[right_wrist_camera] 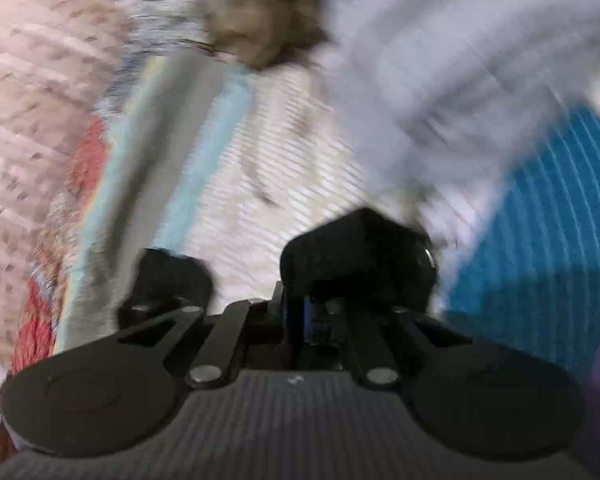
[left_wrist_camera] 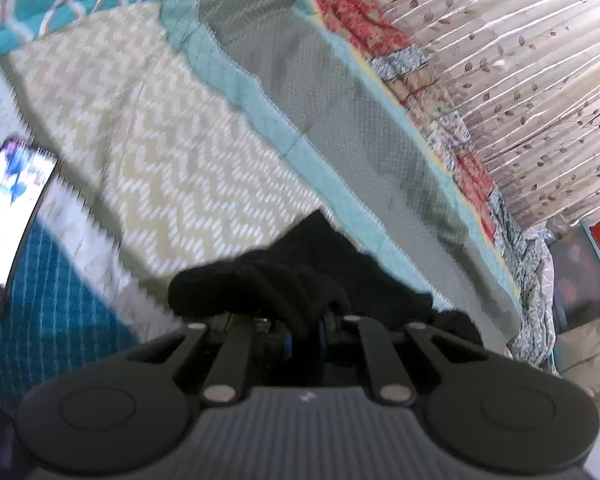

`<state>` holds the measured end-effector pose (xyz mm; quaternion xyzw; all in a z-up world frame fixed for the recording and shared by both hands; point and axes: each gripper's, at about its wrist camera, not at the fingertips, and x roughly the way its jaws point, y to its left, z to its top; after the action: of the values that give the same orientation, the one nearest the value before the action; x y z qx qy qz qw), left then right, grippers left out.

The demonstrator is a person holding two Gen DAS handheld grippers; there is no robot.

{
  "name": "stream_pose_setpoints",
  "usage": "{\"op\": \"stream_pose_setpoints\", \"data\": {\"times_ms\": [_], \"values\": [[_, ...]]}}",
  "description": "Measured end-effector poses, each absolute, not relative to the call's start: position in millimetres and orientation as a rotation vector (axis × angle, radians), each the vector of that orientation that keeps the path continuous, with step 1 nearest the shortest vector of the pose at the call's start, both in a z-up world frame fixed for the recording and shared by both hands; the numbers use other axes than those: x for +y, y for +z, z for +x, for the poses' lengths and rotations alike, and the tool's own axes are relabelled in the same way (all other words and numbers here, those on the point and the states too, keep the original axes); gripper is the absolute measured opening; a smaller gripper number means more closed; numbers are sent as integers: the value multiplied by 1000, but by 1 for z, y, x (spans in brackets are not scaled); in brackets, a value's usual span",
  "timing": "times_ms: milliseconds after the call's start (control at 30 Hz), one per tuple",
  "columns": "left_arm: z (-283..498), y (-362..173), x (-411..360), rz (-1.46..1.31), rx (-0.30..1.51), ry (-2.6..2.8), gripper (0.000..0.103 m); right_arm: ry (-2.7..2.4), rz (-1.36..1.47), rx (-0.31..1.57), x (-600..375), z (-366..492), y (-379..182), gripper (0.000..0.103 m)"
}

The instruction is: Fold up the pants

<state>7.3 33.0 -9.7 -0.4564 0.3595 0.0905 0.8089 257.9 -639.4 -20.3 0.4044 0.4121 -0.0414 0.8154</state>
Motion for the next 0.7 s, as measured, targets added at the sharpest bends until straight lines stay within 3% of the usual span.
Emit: {"op": "stream_pose_setpoints", "data": {"times_ms": [167,267,367,533,600,667,700], "values": [[24,27,41,-1000,654,160,10,55,782,639,-628,278,61,10],[14,35,30,-959,630,133,10,78,784,546,-646,265,78,10],[0,5,15,-957,713,118,10,39,772,556,-672,244,53,10],[-22,-83,-23,-954,971,159,10,-136,722,728,-710,205,-34,10],[-31,-104,-37,-918,1050,175,16,-213,721,778,-720,188,-60,17],[-42,-106,-38,-889,1061,176,20,-318,737,782,-731,170,-71,39],[-48,-101,-34,-888,1045,168,24,-356,740,756,-736,161,-70,42]]}}
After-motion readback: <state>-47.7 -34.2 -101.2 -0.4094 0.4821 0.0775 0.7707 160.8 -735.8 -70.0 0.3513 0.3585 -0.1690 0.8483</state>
